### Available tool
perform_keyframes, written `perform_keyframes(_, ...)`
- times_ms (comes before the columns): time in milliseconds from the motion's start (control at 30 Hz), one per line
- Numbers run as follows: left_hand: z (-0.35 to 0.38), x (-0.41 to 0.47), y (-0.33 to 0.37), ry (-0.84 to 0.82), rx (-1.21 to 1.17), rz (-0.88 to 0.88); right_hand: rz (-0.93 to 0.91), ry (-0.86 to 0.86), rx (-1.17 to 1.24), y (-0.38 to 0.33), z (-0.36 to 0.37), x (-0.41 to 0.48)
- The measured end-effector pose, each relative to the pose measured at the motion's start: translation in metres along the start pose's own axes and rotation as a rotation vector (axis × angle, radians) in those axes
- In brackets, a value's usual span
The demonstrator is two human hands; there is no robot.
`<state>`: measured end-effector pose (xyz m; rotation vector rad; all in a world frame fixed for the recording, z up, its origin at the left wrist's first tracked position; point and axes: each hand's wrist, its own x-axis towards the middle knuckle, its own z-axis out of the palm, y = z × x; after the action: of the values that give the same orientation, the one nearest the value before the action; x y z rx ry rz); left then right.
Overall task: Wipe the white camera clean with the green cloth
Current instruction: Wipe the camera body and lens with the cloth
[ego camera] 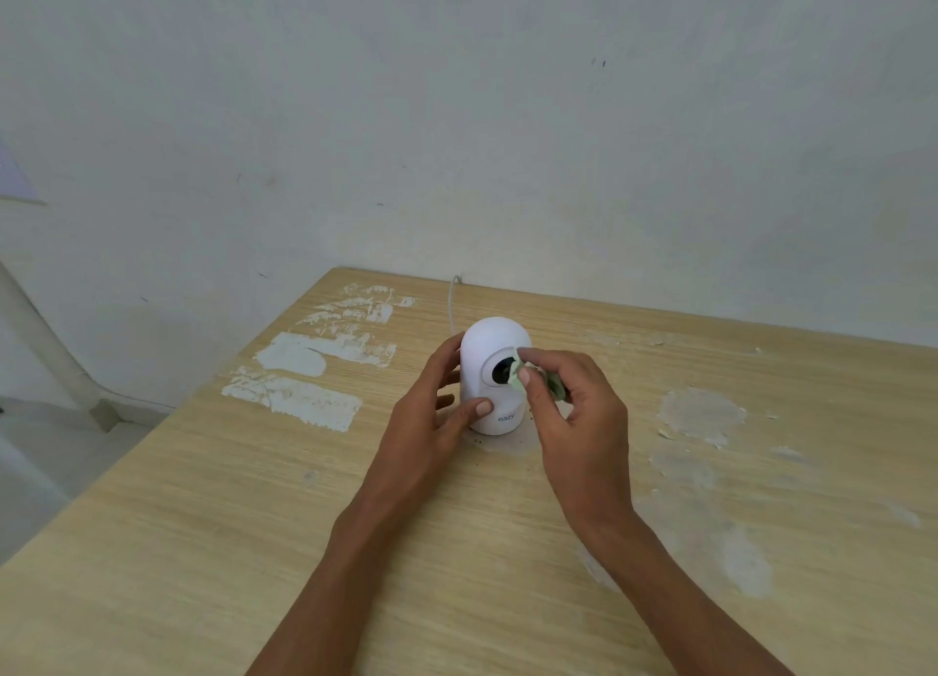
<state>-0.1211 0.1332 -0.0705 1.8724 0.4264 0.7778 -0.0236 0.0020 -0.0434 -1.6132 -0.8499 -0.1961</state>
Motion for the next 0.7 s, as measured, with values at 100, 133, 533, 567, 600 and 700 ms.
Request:
perform_keyframes(100,0.0,0.001,-0.002,0.003,-0.007,0.001,-0.147,-0.036,-0.115,-0.004,0.004,0.003)
perform_keyframes(133,0.0,0.001,-0.001,0.001,-0.005,0.001,-0.203,-0.046,-0.165,-0.004,0.005,0.003)
perform_keyframes(533,0.0,0.0,0.0,-0.003,0.027,0.015,-0.407,-0.142,-0.46,0.015,0.004,-0.009)
perform_keyframes(567,0.0,0.0,-0.001,-0.003,0.026,0.016,-0.41,-0.126,-0.443,0.015,0.003,-0.009)
perform_keyframes(600,0.001,0.001,-0.002,-0.003,0.024,0.016,-0.414,-0.102,-0.424,0.014,0.002,-0.009)
perform_keyframes(700,0.001,0.001,-0.002,-0.002,0.002,0.004,-0.422,-0.04,-0.389,0.012,0.001,-0.005)
